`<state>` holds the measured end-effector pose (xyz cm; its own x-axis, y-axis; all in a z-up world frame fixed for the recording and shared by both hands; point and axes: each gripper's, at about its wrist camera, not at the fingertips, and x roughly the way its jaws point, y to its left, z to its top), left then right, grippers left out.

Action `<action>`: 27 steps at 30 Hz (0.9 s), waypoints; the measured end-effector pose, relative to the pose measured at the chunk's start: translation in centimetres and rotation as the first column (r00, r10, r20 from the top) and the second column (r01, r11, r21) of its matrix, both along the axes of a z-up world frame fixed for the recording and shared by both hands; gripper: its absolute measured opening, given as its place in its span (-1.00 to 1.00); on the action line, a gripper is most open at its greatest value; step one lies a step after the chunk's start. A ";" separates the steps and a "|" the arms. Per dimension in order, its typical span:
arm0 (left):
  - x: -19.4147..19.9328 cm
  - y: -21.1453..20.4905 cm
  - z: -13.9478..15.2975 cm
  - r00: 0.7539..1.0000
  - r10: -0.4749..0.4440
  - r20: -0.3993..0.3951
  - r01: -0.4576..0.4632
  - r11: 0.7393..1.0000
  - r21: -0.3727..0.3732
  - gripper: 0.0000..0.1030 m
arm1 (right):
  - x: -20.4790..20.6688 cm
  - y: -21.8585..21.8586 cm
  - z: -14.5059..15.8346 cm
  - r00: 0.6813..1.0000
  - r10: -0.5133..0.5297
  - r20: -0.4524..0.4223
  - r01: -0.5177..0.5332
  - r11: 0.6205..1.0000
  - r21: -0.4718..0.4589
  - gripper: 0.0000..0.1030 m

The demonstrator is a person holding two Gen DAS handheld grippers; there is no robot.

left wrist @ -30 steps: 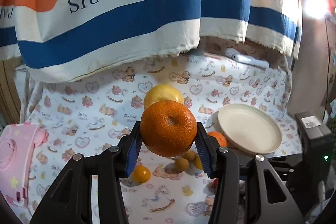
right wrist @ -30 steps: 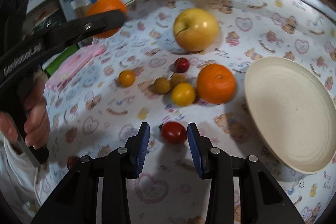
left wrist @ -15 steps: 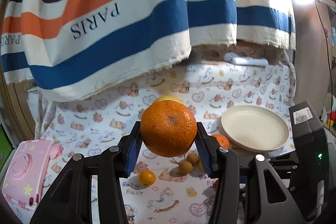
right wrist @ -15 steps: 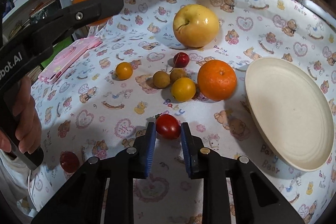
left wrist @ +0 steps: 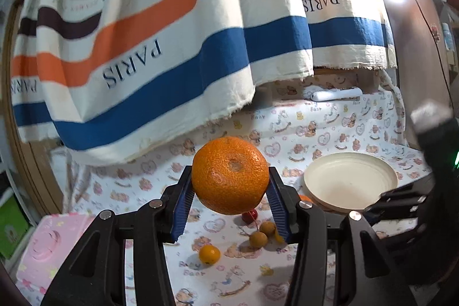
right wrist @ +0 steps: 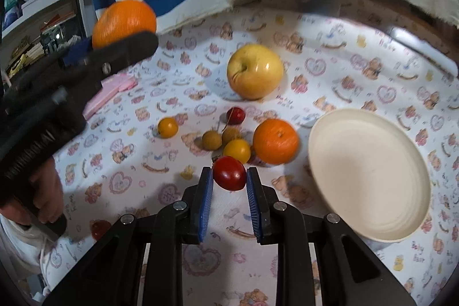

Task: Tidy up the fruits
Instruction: 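Lower the orange onto the plate with the left gripper while the right sets the tomato there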

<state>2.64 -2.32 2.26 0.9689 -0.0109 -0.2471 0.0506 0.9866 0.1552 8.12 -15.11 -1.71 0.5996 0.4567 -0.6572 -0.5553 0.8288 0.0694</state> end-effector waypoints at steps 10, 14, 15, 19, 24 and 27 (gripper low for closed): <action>1.1 -3.3 1.4 0.993 -0.111 0.026 0.110 0.992 0.059 -0.07 | 0.2 -5.9 5.3 0.965 -0.211 0.154 0.195 0.975 0.109 -0.52; 1.6 -6.0 3.3 0.987 -0.158 0.040 0.153 0.983 0.098 -0.07 | 0.5 -8.8 6.6 0.941 -0.297 0.162 0.273 0.949 0.155 -0.52; 2.1 -6.6 3.8 0.984 -0.173 0.029 0.170 0.982 0.088 -0.07 | 0.6 -9.4 6.8 0.936 -0.311 0.162 0.286 0.944 0.162 -0.52; 4.9 -8.8 4.1 0.974 -0.217 -0.059 0.219 0.975 0.028 -0.07 | 1.5 -11.6 7.5 0.910 -0.388 0.145 0.362 0.915 0.177 -0.52; 13.2 -12.2 0.8 0.898 -0.234 -0.372 0.234 0.971 -0.045 -0.07 | 3.3 -14.3 6.4 0.884 -0.459 0.088 0.441 0.881 0.174 -0.52; 15.7 -13.7 -0.9 0.855 -0.220 -0.469 0.231 0.972 -0.035 -0.07 | 4.7 -15.9 5.2 0.875 -0.484 0.026 0.475 0.866 0.158 -0.52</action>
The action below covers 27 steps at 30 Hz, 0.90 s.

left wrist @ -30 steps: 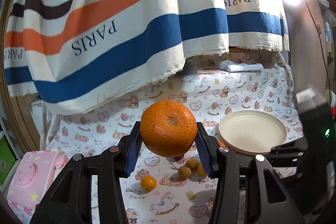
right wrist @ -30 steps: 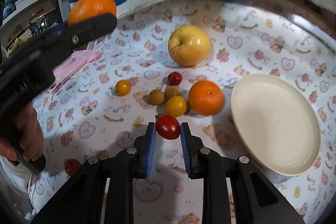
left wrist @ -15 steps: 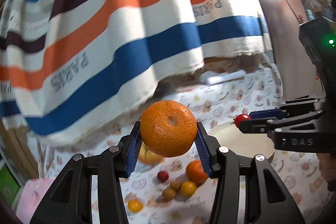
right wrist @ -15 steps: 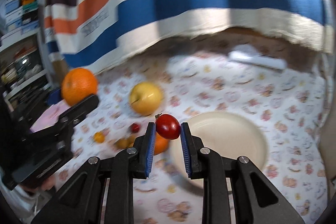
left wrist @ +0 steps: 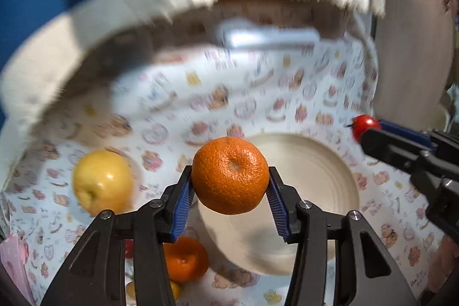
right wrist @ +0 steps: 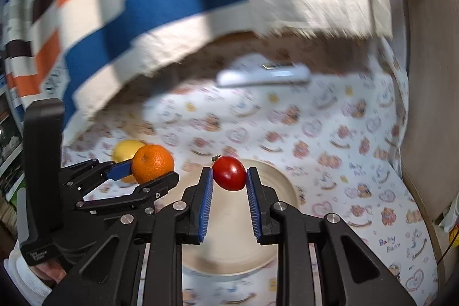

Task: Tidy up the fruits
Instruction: 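Lower the orange onto the plate with the left gripper while the right sets the tomato there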

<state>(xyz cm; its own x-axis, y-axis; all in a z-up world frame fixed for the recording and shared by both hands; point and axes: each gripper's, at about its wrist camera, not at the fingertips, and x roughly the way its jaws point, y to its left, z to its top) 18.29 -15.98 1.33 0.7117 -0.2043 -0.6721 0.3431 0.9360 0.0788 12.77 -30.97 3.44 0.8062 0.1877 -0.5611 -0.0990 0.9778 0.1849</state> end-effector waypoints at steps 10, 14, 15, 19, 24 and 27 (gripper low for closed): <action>0.7 -2.1 -3.9 0.954 -0.015 -0.299 0.048 0.994 0.103 -0.07 | 3.0 -0.6 -5.2 0.951 0.041 -0.308 -0.038 0.999 0.016 -0.52; 0.5 -2.6 -4.3 0.952 -0.020 -0.306 0.057 0.992 0.113 -0.07 | 2.9 -0.6 -5.5 0.945 0.025 -0.326 -0.023 1.000 0.009 -0.52; 0.5 -2.6 -4.5 0.950 -0.023 -0.312 0.061 0.992 0.112 -0.07 | 2.8 -0.6 -5.5 0.943 0.015 -0.333 -0.016 1.000 0.001 -0.52; 0.9 -2.8 -5.4 0.947 -0.017 -0.322 0.060 0.990 0.126 -0.06 | 2.9 0.1 -6.0 0.933 0.019 -0.358 -0.035 0.999 -0.038 -0.52; 1.2 -2.4 -5.5 0.951 -0.006 -0.308 0.048 0.991 0.127 -0.04 | 3.5 0.1 -7.1 0.919 0.004 -0.393 -0.026 0.998 -0.050 -0.52; 1.1 -2.3 -5.2 0.957 -0.003 -0.290 0.043 0.990 0.131 -0.03 | 3.6 0.0 -7.1 0.918 0.001 -0.396 -0.023 0.998 -0.050 -0.52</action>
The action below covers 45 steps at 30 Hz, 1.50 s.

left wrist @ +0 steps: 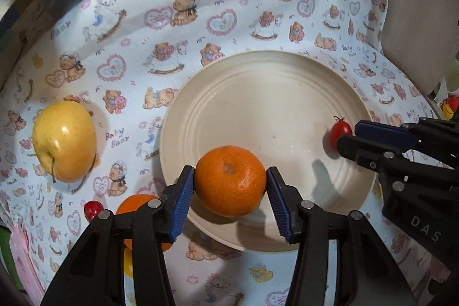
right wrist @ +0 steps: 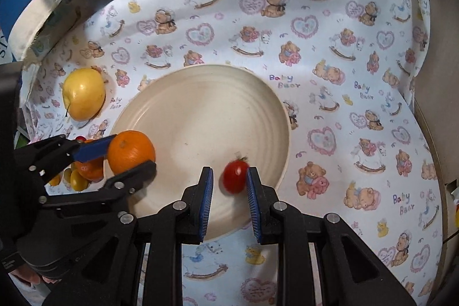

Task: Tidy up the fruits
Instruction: 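Lower the orange onto the plate with the left gripper while the right sets the tomato there, then open both grippers and withdraw them from the plate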

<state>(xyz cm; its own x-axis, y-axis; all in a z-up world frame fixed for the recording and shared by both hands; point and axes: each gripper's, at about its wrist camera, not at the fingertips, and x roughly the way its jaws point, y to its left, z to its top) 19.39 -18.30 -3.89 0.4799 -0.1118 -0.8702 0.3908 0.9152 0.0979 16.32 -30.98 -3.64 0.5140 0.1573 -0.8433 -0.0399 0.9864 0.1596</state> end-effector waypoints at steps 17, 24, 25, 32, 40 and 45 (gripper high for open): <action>-8.2 6.3 8.4 0.872 0.091 0.481 -0.031 0.991 -0.132 0.67 | -3.2 0.2 6.0 0.958 -0.042 0.285 0.044 0.999 0.001 0.12; -13.8 11.3 9.5 0.714 0.163 0.681 0.016 0.968 -0.249 0.99 | -5.7 2.0 7.8 0.908 -0.032 0.418 0.024 0.999 0.025 0.57; -14.1 11.9 9.3 0.709 0.169 0.685 0.016 0.967 -0.255 0.99 | -6.1 2.2 7.9 0.897 -0.043 0.439 0.029 0.999 0.037 0.64; -15.7 15.9 7.4 0.616 0.267 0.741 -0.043 0.951 -0.306 0.99 | -7.2 4.1 7.3 0.855 -0.056 0.516 0.031 0.998 0.057 0.66; -15.5 16.4 6.6 0.660 0.302 0.688 -0.079 0.938 -0.337 0.99 | -7.3 4.4 6.5 0.821 -0.085 0.565 0.076 0.996 0.040 0.72; -15.7 16.5 6.6 0.660 0.317 0.681 -0.106 0.937 -0.333 0.99 | -7.4 4.3 6.5 0.818 -0.087 0.569 0.081 0.996 0.035 0.72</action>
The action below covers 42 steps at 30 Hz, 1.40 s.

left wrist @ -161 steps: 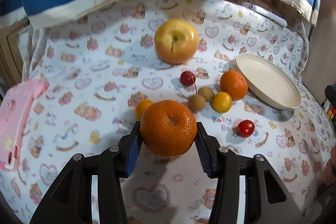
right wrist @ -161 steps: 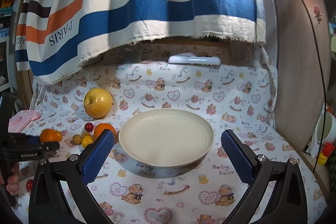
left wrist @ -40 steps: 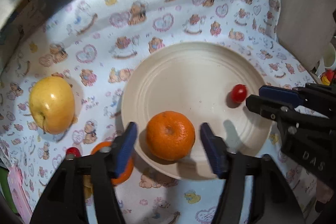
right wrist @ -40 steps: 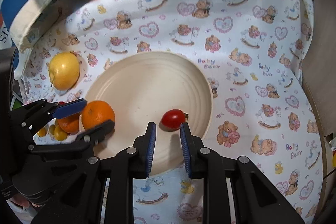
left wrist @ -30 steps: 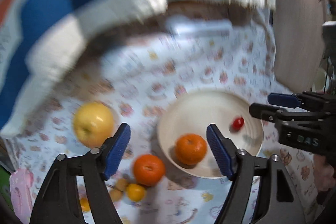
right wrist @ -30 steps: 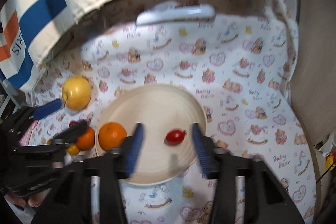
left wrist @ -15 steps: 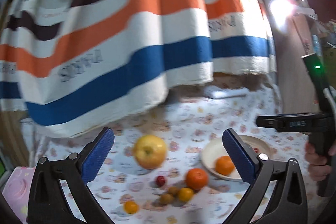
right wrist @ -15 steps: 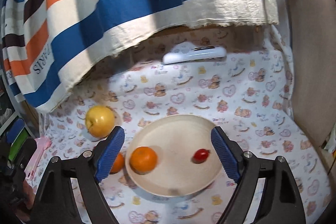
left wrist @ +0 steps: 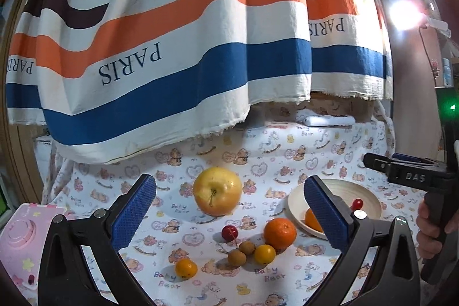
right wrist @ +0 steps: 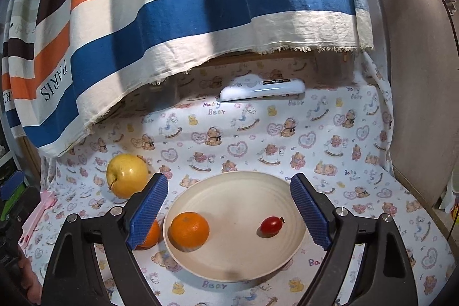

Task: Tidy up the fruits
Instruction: 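Open both grippers and withdraw them from the plate, then grasp the red apple with the left gripper and lift it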

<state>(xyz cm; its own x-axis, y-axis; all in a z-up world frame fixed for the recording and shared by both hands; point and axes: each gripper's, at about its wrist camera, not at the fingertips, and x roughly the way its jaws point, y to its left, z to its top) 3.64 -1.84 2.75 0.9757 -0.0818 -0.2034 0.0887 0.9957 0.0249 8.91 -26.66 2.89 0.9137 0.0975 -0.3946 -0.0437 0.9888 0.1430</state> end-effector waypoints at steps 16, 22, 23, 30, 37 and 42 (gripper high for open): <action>-0.6 1.8 3.5 1.000 0.007 -0.010 -0.007 1.000 -0.015 0.96 | -1.1 1.6 0.8 0.998 0.056 0.022 -0.056 0.998 -0.012 0.74; -3.2 2.2 3.8 0.988 0.065 -0.142 -0.056 0.996 0.066 0.65 | -3.0 3.8 2.4 0.989 0.138 0.056 -0.136 0.990 -0.038 0.74; -4.0 2.3 3.2 0.983 0.055 -0.174 -0.043 0.996 0.074 0.63 | -3.3 4.0 2.6 0.987 0.150 0.057 -0.148 0.988 -0.040 0.74; -7.5 4.4 -1.8 0.934 0.023 -0.357 -0.048 0.997 -0.062 0.09 | -4.7 4.7 1.9 0.987 0.147 0.065 -0.140 0.985 -0.103 0.75; -8.7 4.1 -6.2 0.867 -0.067 -0.494 -0.005 0.990 -0.143 -0.48 | -4.9 3.9 0.6 0.991 0.074 0.113 -0.054 0.984 -0.172 0.75; -9.0 2.9 -7.6 0.844 -0.098 -0.528 0.014 0.987 -0.160 -0.48 | -5.3 3.5 0.8 0.988 0.115 0.107 -0.100 0.986 -0.134 0.75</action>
